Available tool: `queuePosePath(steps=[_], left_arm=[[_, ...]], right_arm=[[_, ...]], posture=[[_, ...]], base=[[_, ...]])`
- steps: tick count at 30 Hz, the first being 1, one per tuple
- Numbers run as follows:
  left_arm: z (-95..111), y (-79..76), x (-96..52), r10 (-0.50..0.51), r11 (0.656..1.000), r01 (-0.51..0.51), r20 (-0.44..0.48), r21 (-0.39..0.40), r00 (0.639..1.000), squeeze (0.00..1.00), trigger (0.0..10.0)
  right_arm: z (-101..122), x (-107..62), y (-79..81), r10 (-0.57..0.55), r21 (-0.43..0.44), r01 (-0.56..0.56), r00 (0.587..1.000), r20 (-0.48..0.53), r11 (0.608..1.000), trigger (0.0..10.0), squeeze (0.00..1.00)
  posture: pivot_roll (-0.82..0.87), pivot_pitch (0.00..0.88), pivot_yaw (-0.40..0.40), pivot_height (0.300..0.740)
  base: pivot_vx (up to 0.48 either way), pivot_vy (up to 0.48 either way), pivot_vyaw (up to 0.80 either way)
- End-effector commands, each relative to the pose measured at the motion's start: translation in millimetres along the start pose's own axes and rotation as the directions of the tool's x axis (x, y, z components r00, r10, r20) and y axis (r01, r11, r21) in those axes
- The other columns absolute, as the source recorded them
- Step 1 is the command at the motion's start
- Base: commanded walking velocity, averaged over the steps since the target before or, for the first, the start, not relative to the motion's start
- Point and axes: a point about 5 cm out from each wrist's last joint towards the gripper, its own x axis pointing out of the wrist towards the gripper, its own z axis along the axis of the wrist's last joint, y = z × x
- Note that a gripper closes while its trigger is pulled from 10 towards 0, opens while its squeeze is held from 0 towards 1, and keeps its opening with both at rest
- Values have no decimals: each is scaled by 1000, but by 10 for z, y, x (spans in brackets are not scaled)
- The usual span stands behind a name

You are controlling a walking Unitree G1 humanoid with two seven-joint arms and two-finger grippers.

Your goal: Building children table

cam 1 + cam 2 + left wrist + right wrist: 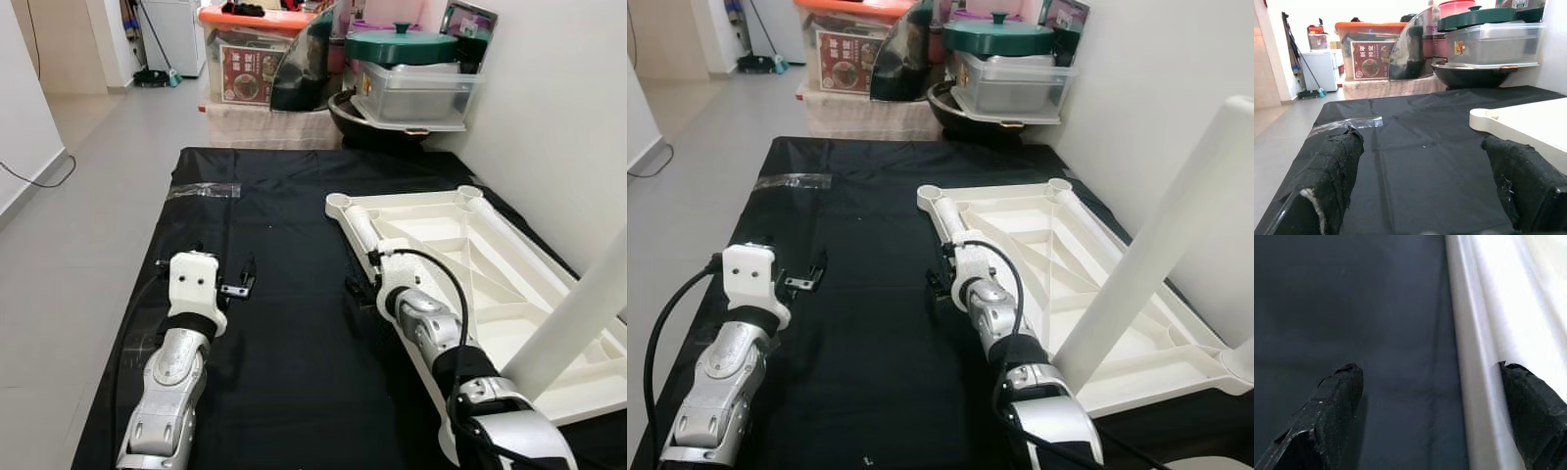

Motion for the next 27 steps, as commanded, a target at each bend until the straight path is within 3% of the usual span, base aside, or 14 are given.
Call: queuePosePath(steps=[1,5,6,9,10,11,12,18,27], left_arm=[[-36,7,4,-1,1000,1,-14,4,1000,0,10000],[-40,13,2,2,1000,-2,-15,4,1000,0,10000],[-44,11,1,1,1000,-1,-16,4,1000,0,10000],[-51,3,1,-1,1000,2,-18,4,1000,0,10000],[-53,0,2,-3,1000,3,-19,4,1000,0,10000],[-54,0,4,-3,1000,3,-19,4,1000,0,10000],[-55,0,7,-4,1000,4,-20,4,1000,0,10000],[-58,-1,17,-5,1000,6,-20,6,1000,0,10000],[-68,-2,24,3,1000,-3,-21,5,1000,0,10000]], right_arm=[[-127,12,27,28,37,-25,997,-70,999,7137,0],[-139,19,59,52,34,-49,994,-94,998,7333,0],[-161,19,69,61,25,-58,992,-111,998,8157,0],[-207,18,76,73,13,-72,988,-135,997,8314,0],[-223,17,77,81,15,-80,987,-137,997,3686,0],[-229,15,75,90,25,-88,987,-132,996,1020,0],[-216,12,77,110,26,-107,987,-114,994,0,0],[-198,4,85,175,14,-174,980,-93,985,0,0],[-184,-40,105,304,-106,-312,948,-91,944,0,0]], posture=[[-1,0,-107,740],[-1,0,-107,740],[-1,0,-110,740],[-4,0,-109,740],[-4,0,-109,740],[-4,0,-109,740],[-5,0,-108,740],[-6,0,-108,740],[-7,0,-115,740]], base=[[0,0,0],[0,0,0],[0,0,0],[0,0,0],[0,0,0],[0,0,0],[0,0,0],[0,0,0],[0,0,0]])
